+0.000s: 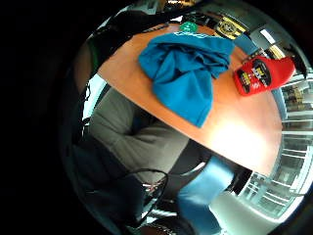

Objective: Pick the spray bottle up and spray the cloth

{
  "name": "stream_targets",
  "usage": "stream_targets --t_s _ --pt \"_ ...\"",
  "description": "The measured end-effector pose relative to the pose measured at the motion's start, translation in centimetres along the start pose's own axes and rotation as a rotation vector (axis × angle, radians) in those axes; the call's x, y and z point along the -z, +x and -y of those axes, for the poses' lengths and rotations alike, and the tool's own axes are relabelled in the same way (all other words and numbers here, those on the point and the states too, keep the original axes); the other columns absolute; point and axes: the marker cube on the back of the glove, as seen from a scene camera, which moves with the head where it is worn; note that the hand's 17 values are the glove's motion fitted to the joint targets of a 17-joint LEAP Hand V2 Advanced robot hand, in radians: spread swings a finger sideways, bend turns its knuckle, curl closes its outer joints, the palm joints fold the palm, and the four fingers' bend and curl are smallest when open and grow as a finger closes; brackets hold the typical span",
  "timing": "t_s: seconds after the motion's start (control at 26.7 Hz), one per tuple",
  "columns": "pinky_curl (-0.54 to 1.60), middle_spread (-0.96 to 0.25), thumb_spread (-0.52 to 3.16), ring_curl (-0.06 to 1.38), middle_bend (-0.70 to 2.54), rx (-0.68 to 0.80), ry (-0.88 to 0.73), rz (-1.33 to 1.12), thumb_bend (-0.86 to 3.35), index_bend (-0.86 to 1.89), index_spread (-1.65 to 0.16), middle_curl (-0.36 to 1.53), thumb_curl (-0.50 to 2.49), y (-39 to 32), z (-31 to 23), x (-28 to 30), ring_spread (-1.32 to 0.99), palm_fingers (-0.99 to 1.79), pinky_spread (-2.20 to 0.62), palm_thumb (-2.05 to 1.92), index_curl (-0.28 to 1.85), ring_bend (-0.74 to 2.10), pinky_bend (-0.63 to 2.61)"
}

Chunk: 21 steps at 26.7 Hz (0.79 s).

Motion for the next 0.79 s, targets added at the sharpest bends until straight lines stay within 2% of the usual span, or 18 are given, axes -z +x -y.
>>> stream_targets --t_s 0.19,0.45,0.79 --pt "0.12 -0.02 0.62 0.14 0.23 -0.003 -0.013 -0.01 0.11 0.24 -0.31 0.11 0.08 0.1 0.0 0.0 0.0 0.54 0.16 0.25 0.15 0.35 0.28" --pt "0.18 -0.02 0.83 0.19 0.22 -0.042 0.01 0.002 0.08 0.21 -0.39 0.17 0.13 1.6 0.6 -0.1 0.0 0.54 0.2 0.29 0.21 0.33 0.26" --pt "0.2 -0.03 0.99 0.22 0.21 -0.146 0.175 0.012 0.08 0.21 -0.4 0.23 0.18 5.8 4.0 0.9 -0.01 0.64 0.22 0.39 0.26 0.34 0.18"
